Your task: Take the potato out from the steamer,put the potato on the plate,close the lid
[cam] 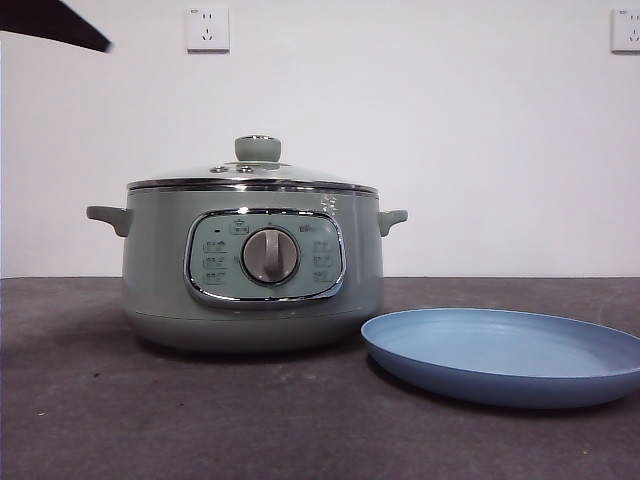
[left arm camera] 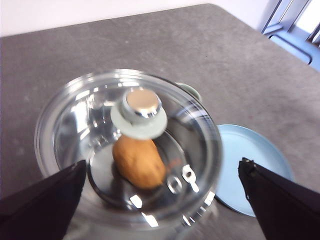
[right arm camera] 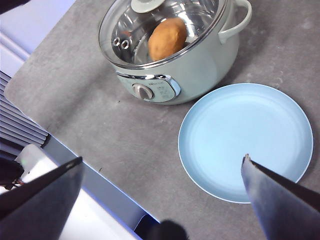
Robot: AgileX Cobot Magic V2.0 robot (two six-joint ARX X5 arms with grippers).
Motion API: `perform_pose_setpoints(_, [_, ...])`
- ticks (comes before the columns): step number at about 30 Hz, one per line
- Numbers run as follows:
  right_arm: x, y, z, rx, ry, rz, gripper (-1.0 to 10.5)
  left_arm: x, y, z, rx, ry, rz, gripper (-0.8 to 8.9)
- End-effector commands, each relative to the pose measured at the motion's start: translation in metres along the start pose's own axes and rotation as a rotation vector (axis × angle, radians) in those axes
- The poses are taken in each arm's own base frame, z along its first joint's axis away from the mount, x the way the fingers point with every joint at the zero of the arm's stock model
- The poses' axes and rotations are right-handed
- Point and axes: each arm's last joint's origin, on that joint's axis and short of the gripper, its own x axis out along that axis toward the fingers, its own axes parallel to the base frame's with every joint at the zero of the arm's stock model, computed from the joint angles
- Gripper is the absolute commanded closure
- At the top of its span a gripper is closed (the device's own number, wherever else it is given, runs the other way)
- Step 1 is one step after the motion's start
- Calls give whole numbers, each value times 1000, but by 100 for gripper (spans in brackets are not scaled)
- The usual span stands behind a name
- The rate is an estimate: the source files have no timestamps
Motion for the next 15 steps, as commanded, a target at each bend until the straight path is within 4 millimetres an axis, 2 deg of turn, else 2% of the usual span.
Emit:
perform_pose_setpoints(1, [1, -1, 1, 3, -1, 1, 318, 24, 4, 11, 60, 33, 8, 135])
perform_pose_setpoints(8, [1, -1, 1, 4, 1, 1, 318, 80, 10, 32, 141, 102, 38, 135])
perform_pose_setpoints(15, [1, -1, 1, 4, 1, 1, 318, 126, 12, 32, 153, 157, 21, 135])
